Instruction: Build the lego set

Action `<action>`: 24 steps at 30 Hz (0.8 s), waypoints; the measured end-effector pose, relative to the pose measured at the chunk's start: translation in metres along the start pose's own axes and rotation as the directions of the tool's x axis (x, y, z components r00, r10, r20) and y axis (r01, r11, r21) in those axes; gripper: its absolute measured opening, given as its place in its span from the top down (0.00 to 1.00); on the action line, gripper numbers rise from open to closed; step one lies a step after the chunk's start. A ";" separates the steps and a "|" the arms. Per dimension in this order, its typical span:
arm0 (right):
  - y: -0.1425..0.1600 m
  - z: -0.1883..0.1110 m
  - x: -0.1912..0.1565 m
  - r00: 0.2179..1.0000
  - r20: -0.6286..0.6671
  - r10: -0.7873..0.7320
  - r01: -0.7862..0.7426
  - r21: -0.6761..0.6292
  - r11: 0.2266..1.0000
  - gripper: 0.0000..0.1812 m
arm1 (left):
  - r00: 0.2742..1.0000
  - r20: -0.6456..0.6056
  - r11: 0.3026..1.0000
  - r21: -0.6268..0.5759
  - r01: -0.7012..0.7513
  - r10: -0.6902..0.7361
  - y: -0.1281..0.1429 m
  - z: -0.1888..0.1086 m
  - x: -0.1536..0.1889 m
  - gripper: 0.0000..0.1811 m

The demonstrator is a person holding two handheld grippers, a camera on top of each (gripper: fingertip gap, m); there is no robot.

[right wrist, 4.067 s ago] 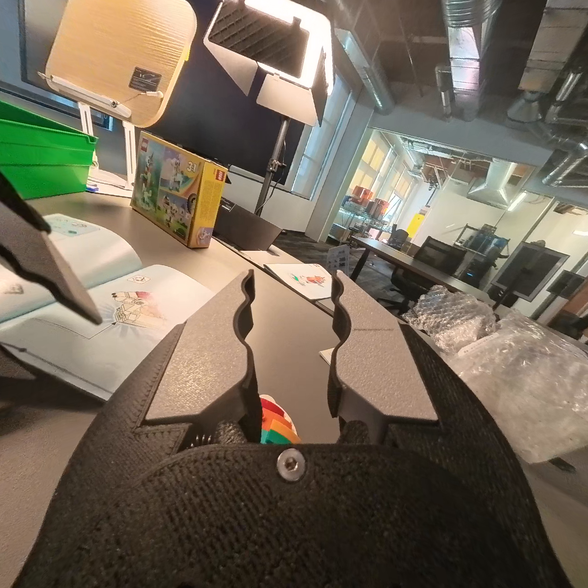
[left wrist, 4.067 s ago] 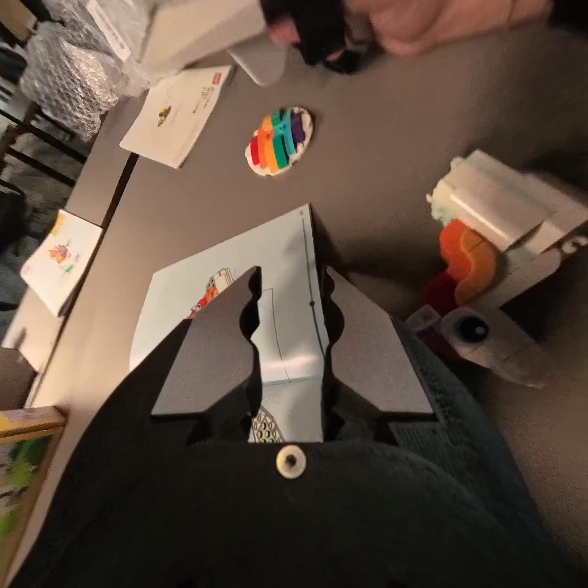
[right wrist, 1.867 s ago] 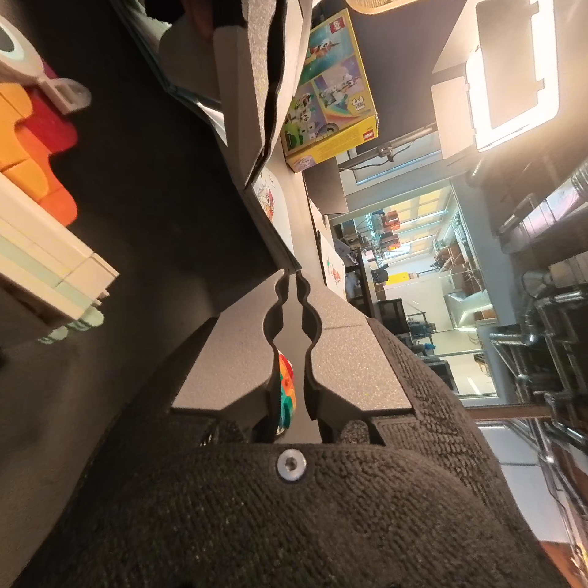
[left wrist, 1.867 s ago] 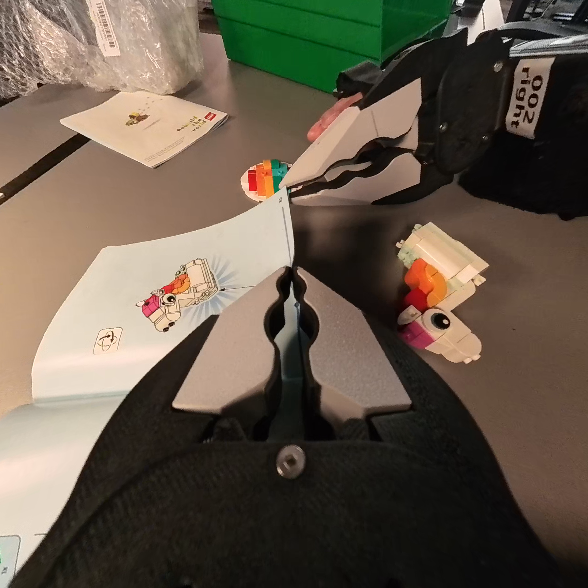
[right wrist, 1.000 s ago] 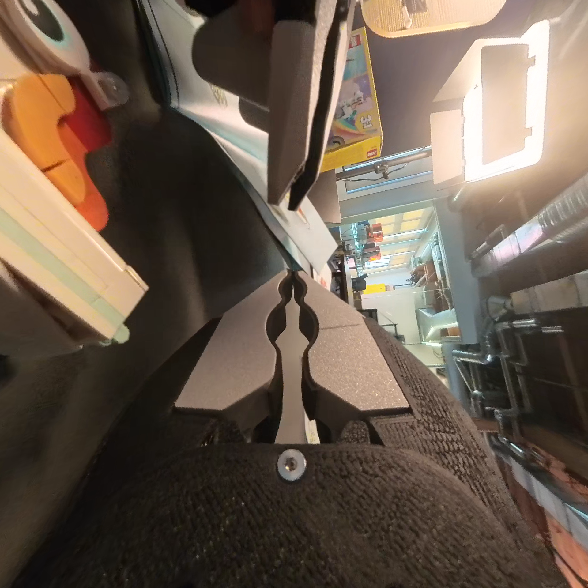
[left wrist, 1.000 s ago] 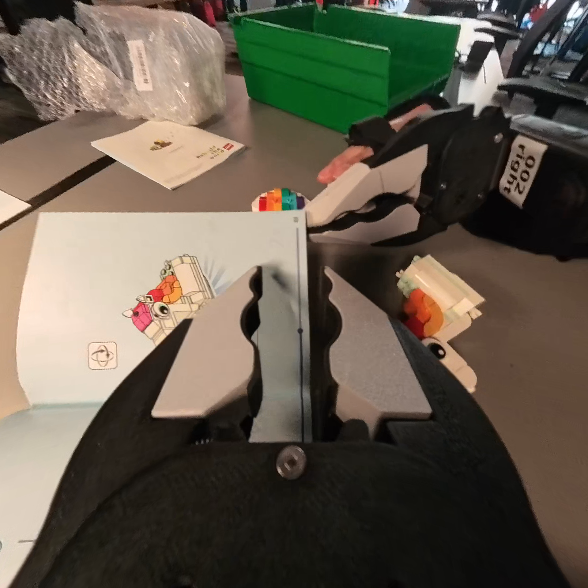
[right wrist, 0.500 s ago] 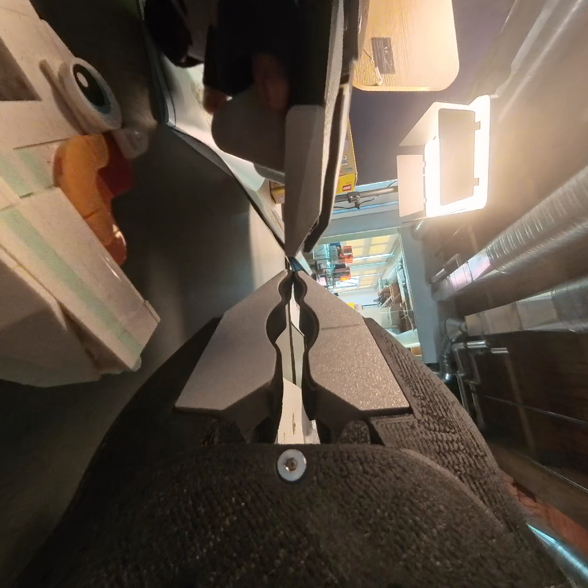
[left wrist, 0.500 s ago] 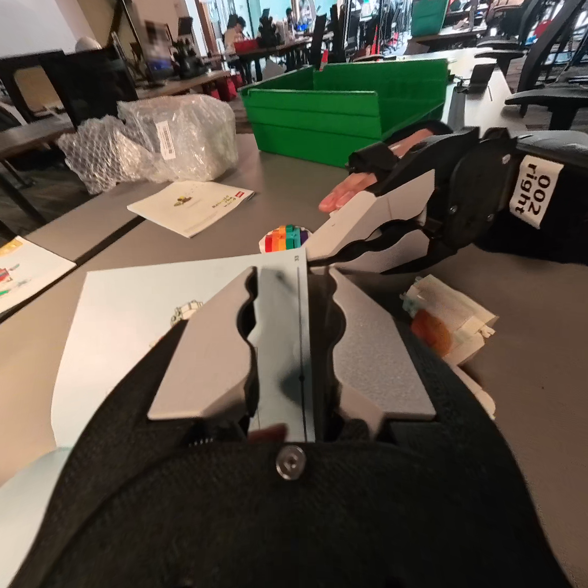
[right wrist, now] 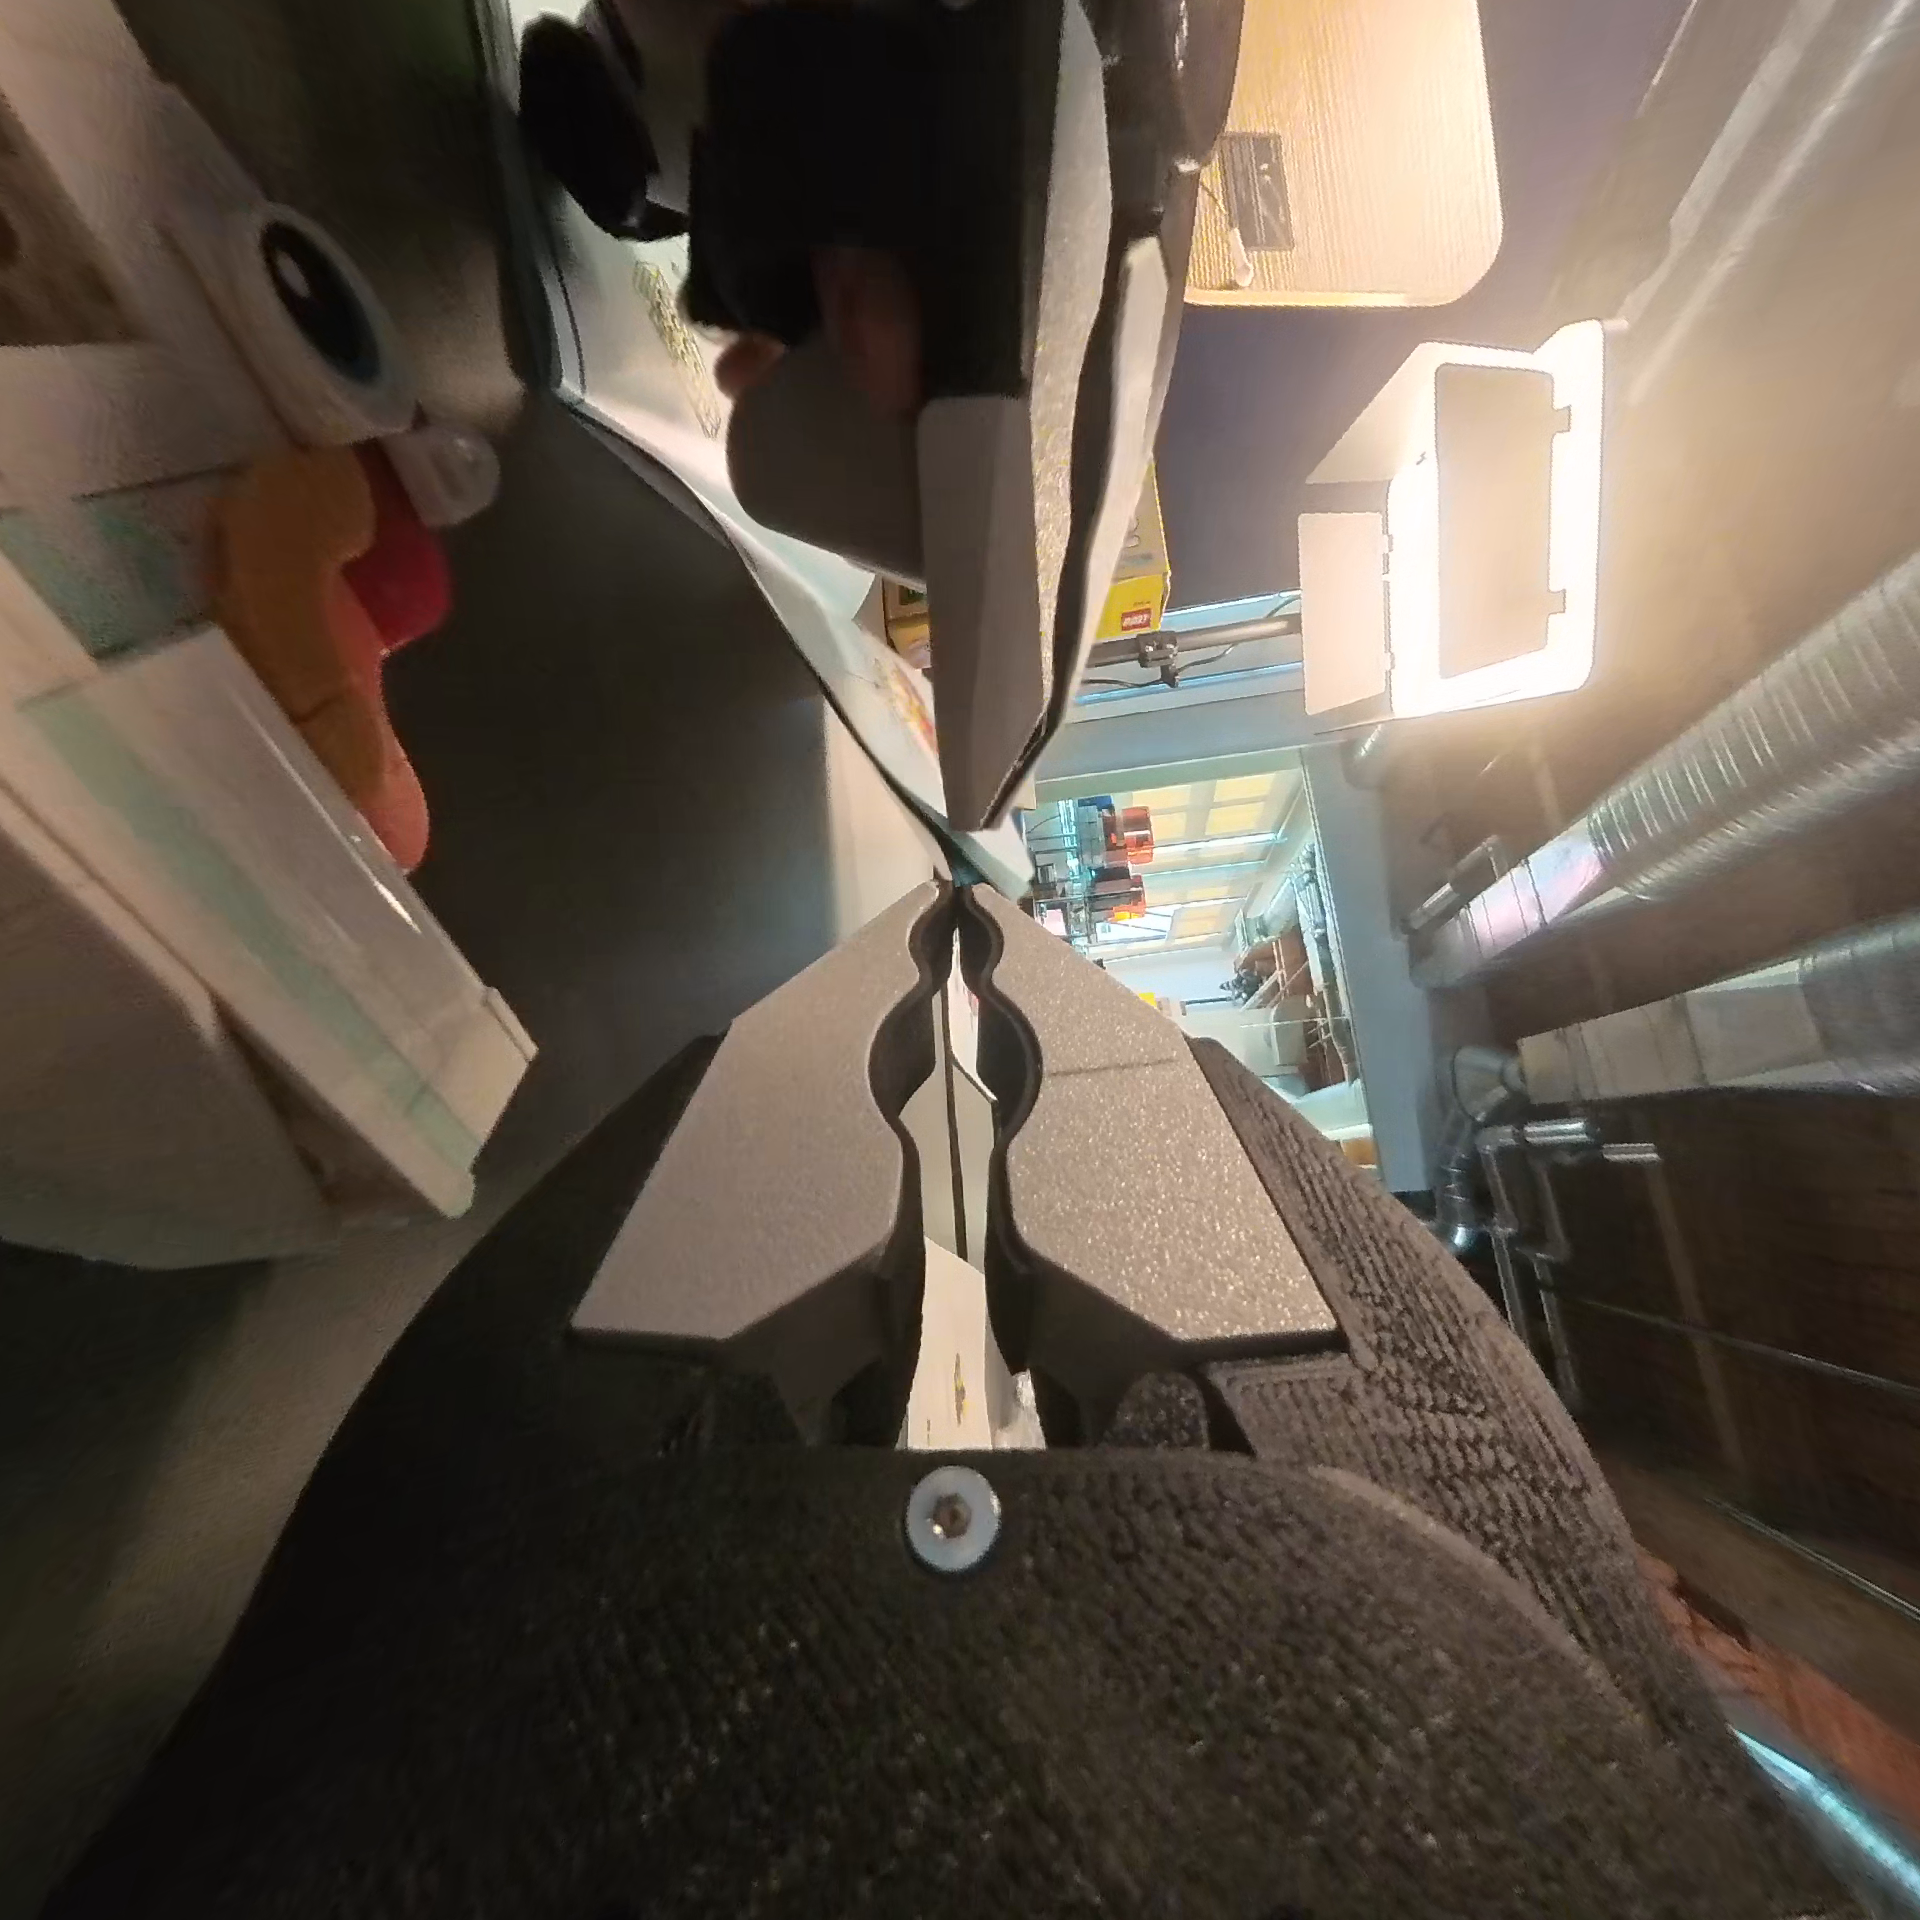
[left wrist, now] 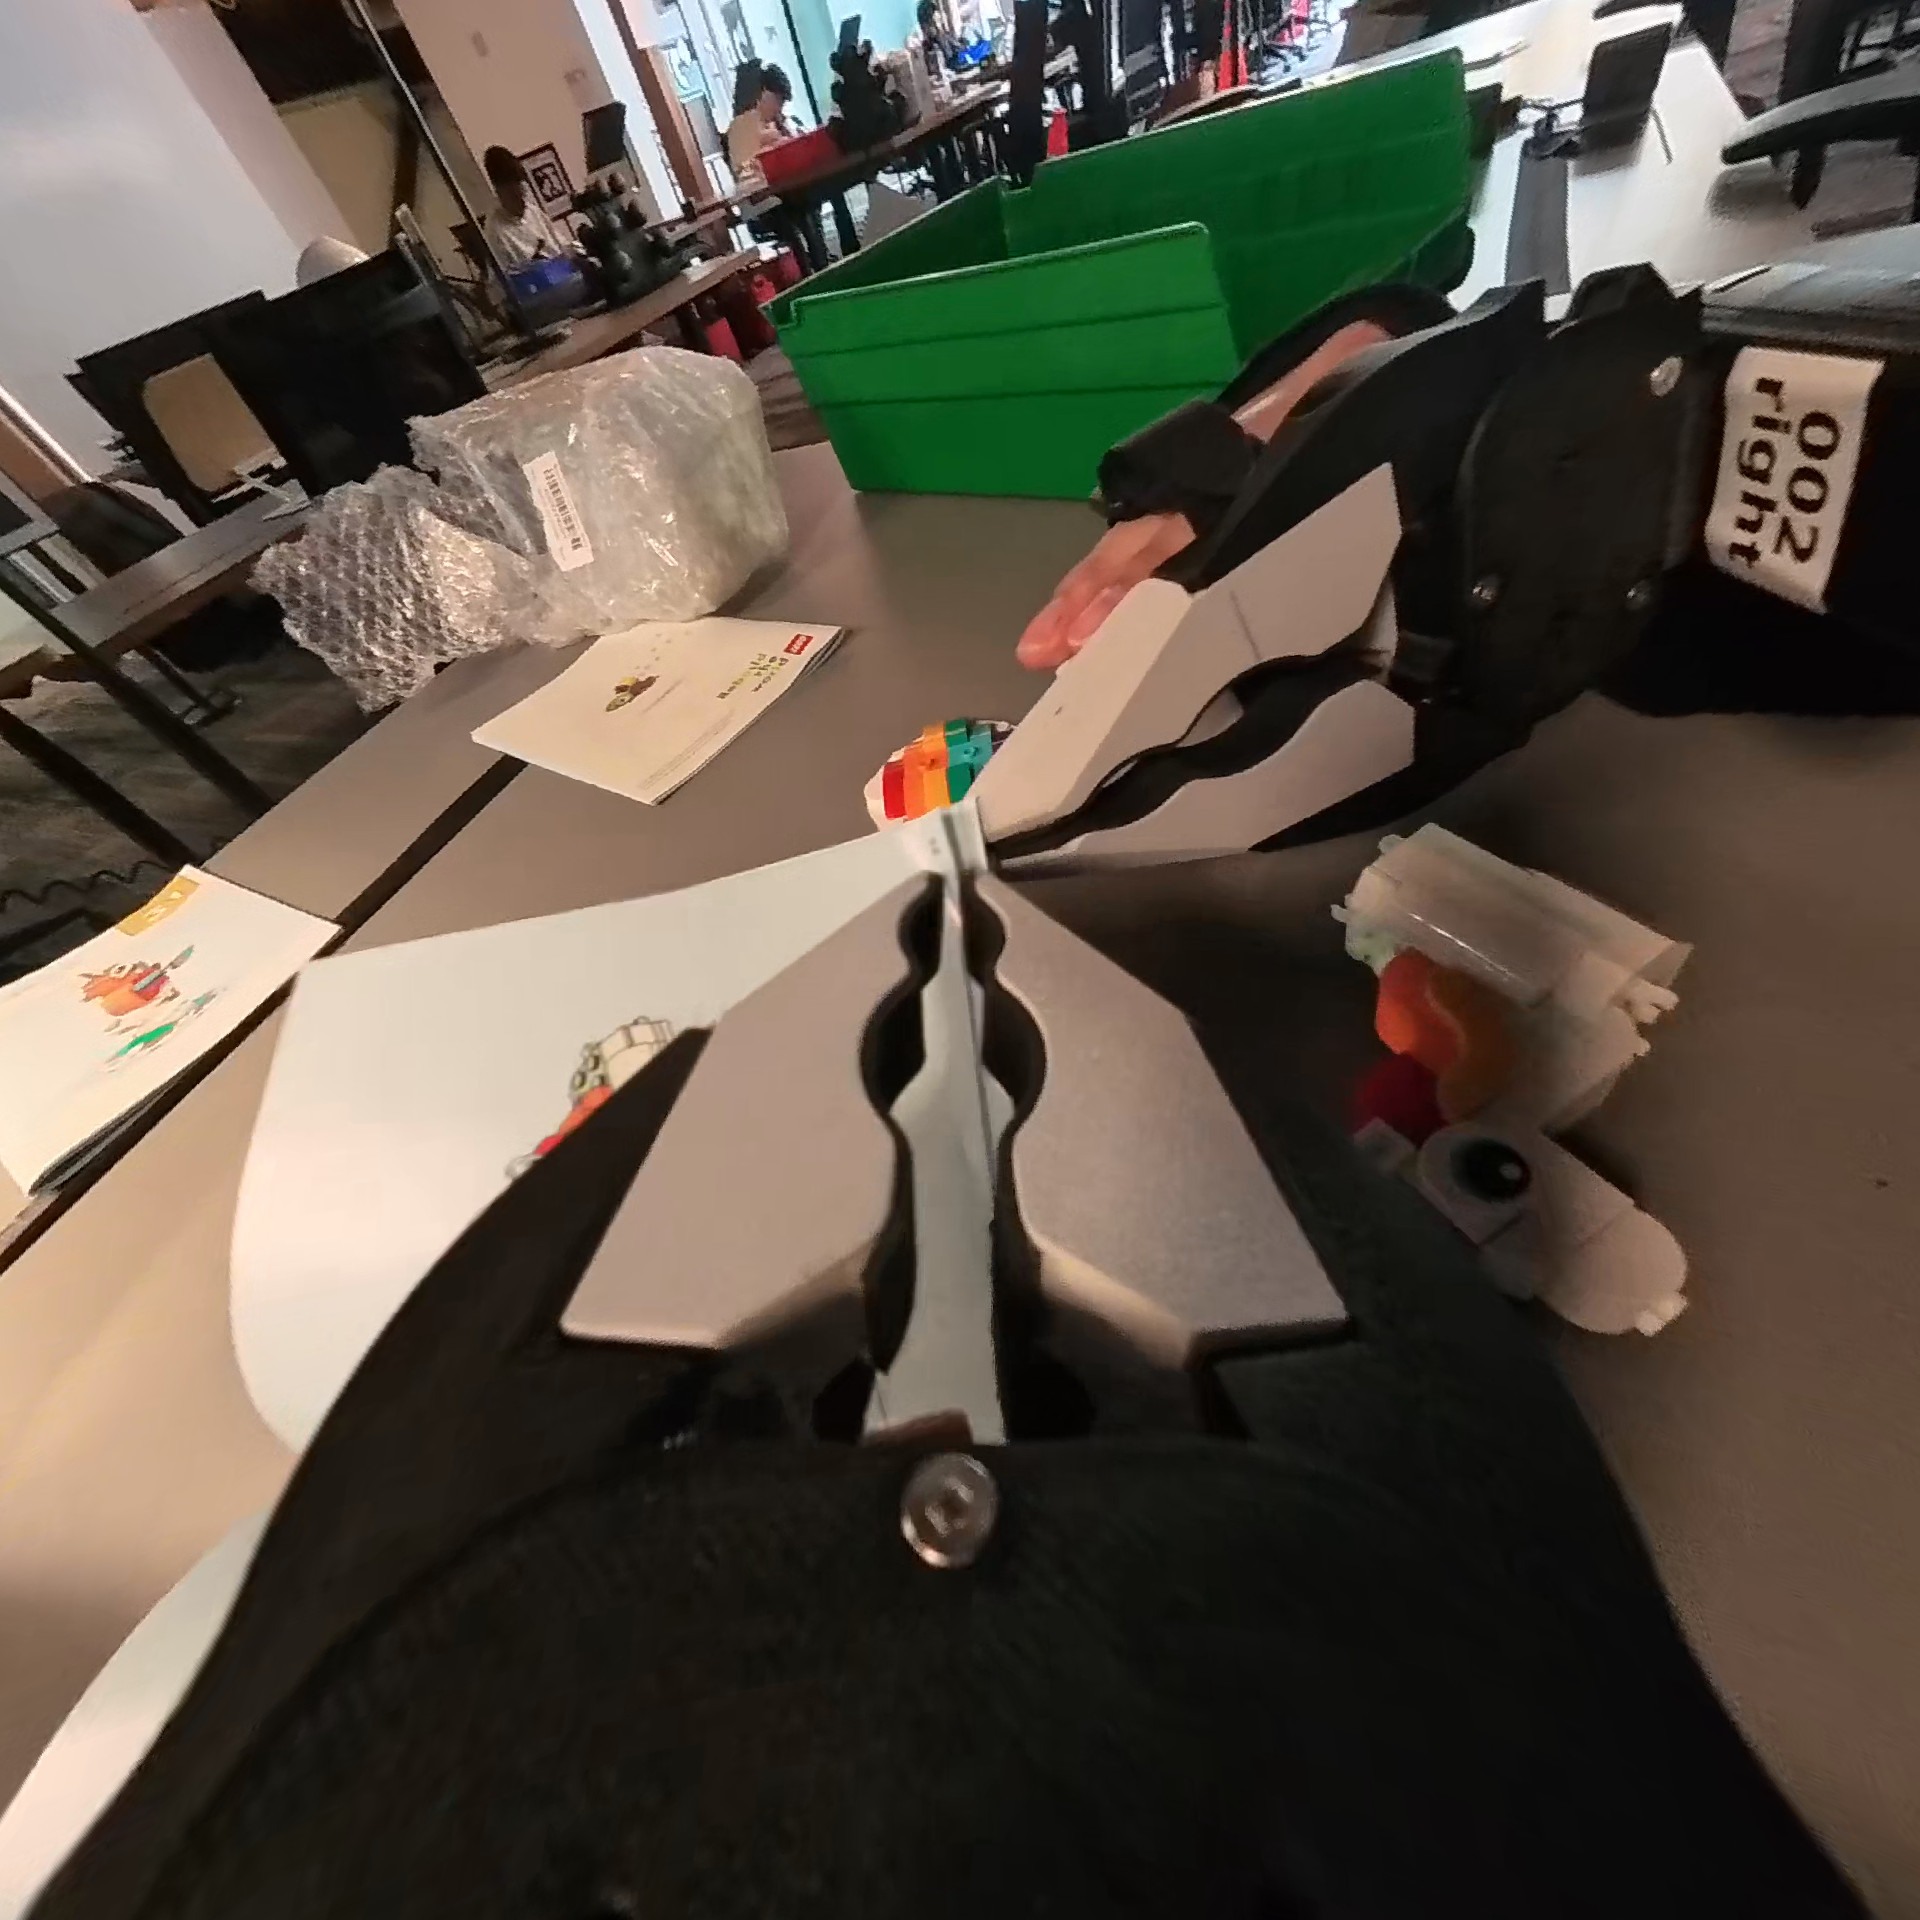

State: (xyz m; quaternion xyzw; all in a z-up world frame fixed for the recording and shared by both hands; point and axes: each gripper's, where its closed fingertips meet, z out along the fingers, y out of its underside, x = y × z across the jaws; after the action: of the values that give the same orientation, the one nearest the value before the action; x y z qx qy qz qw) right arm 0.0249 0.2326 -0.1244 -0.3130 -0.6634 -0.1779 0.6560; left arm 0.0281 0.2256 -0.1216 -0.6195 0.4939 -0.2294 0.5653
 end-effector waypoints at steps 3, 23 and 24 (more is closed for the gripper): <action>0.000 0.000 0.000 1.000 0.000 -0.001 0.001 0.001 1.000 1.00 | 1.000 -0.020 1.000 -0.003 0.010 -0.010 0.000 0.000 0.001 1.00; 0.035 -0.018 0.017 0.937 0.049 0.346 -0.343 -0.055 0.938 0.98 | 0.954 -0.034 0.954 0.006 0.299 -0.298 -0.002 -0.015 -0.025 1.00; 0.025 -0.014 0.009 0.878 0.145 0.455 -0.453 -0.048 0.890 1.00 | 0.953 -0.035 0.953 0.010 0.302 -0.301 -0.003 -0.016 -0.025 1.00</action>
State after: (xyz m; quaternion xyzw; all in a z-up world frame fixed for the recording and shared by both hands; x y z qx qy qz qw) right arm 0.0524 0.2438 -0.1188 -0.4767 -0.6185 0.0010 0.6246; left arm 0.0055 0.2399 -0.1080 -0.6793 0.4011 -0.3269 0.5204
